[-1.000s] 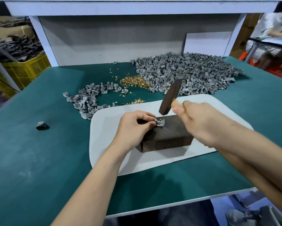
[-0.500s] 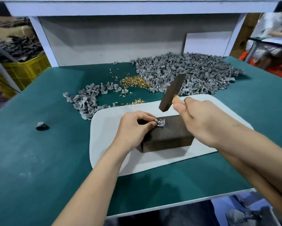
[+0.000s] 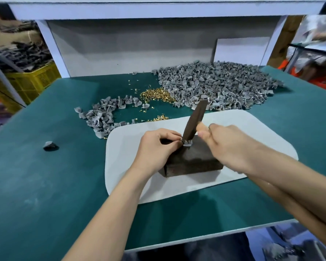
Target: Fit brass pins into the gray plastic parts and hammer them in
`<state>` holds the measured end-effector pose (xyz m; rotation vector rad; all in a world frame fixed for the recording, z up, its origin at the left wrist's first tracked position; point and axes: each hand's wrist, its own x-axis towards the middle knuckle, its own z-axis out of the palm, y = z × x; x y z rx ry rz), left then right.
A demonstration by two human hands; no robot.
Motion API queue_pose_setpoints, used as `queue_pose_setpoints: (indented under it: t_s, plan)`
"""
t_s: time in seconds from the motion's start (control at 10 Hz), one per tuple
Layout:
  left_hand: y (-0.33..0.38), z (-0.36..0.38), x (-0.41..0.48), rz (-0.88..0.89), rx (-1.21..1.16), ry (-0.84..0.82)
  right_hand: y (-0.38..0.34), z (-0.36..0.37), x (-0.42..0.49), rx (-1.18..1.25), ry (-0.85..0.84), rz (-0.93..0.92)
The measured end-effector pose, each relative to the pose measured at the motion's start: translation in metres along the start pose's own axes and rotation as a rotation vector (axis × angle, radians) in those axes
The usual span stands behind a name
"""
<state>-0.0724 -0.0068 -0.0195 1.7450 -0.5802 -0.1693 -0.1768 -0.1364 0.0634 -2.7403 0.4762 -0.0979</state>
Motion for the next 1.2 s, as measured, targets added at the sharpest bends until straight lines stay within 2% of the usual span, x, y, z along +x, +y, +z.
queue_pose_setpoints:
  t_s: [0.2, 0.3, 0.4, 0.6, 0.7, 0.8, 0.9, 1.0, 1.1, 1.2]
  plan:
    - [0.001, 0.002, -0.001, -0.11, -0.126, -0.015, 0.034, -0.015, 0.018, 0.646, 0.036, 0.138]
    - [0.002, 0.002, -0.003, -0.158, -0.174, -0.03, 0.056, -0.017, 0.032, 0.842, -0.091, 0.291]
    - [0.002, 0.001, -0.003, -0.2, -0.19, -0.048, 0.076, -0.012, 0.049, 0.979, -0.162, 0.383]
    - [0.005, 0.002, -0.004, -0.234, -0.206, -0.042, 0.092, 0.011, 0.073, 1.065, -0.098, 0.456]
    - [0.006, 0.002, -0.006, -0.229, -0.182, -0.045, 0.096, 0.027, 0.075, 0.87, -0.046, 0.486]
    - [0.006, -0.001, -0.009, -0.21, -0.156, -0.041, 0.098, 0.038, 0.077, 0.731, 0.111, 0.382]
    - [0.018, 0.001, -0.001, -0.172, -0.104, -0.005, 0.106, 0.041, 0.08, 0.029, 0.334, 0.285]
    - [0.048, 0.012, 0.038, -0.08, -0.05, 0.029, 0.118, 0.044, 0.082, -0.081, 0.34, 0.318]
    - [0.086, 0.02, 0.089, -0.043, 0.074, 0.123, 0.12, 0.048, 0.084, 0.059, 0.405, 0.236]
    - [0.097, 0.029, 0.094, -0.057, 0.034, 0.034, 0.111, 0.027, 0.071, 0.833, 0.624, -0.053]
